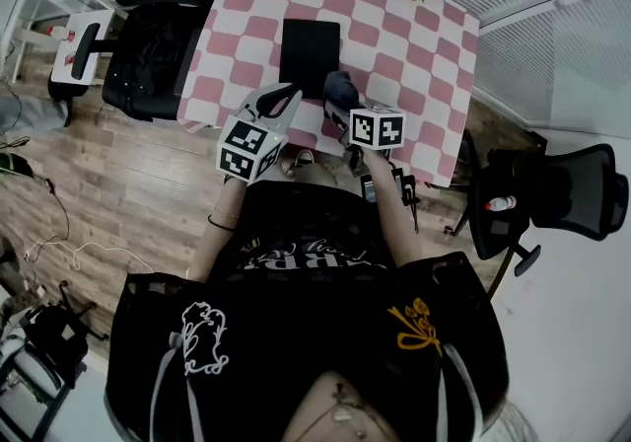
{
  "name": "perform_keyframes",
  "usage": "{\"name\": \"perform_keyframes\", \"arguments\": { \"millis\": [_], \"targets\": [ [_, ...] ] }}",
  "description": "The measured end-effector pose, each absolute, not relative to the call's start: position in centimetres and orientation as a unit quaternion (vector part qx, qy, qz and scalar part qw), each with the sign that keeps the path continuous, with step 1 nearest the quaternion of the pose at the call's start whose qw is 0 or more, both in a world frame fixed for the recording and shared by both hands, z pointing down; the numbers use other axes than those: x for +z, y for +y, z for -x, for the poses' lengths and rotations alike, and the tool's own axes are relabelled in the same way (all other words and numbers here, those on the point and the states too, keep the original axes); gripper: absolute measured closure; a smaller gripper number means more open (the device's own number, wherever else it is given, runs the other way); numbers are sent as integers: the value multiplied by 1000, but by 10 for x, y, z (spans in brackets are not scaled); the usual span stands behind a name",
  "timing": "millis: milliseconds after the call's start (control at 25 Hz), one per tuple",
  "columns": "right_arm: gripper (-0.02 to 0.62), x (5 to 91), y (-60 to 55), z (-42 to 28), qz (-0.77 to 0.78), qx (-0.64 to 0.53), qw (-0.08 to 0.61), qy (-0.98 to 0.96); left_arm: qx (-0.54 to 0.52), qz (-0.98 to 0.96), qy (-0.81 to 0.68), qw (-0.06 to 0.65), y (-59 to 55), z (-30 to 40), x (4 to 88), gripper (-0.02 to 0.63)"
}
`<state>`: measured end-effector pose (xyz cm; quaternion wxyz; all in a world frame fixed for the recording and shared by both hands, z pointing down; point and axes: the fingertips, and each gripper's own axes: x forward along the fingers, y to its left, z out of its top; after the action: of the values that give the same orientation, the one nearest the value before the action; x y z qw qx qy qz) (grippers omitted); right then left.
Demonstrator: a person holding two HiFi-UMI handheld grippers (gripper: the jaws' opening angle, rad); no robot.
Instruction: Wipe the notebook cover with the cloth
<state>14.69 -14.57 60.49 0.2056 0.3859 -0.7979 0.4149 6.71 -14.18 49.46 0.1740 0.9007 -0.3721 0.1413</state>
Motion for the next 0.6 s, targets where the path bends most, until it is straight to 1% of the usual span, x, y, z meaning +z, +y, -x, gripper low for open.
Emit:
{"name": "perform_keyframes", "arguments": {
  "millis": [360, 600],
  "targets": [
    [523, 563, -125, -132, -348, 403, 151, -833, 149, -880, -415, 173, -97, -55, 481, 580],
    [523, 543, -112, -119, -329, 385, 150, -849, 136, -884, -424, 145, -87, -54, 445, 580]
  ]
}}
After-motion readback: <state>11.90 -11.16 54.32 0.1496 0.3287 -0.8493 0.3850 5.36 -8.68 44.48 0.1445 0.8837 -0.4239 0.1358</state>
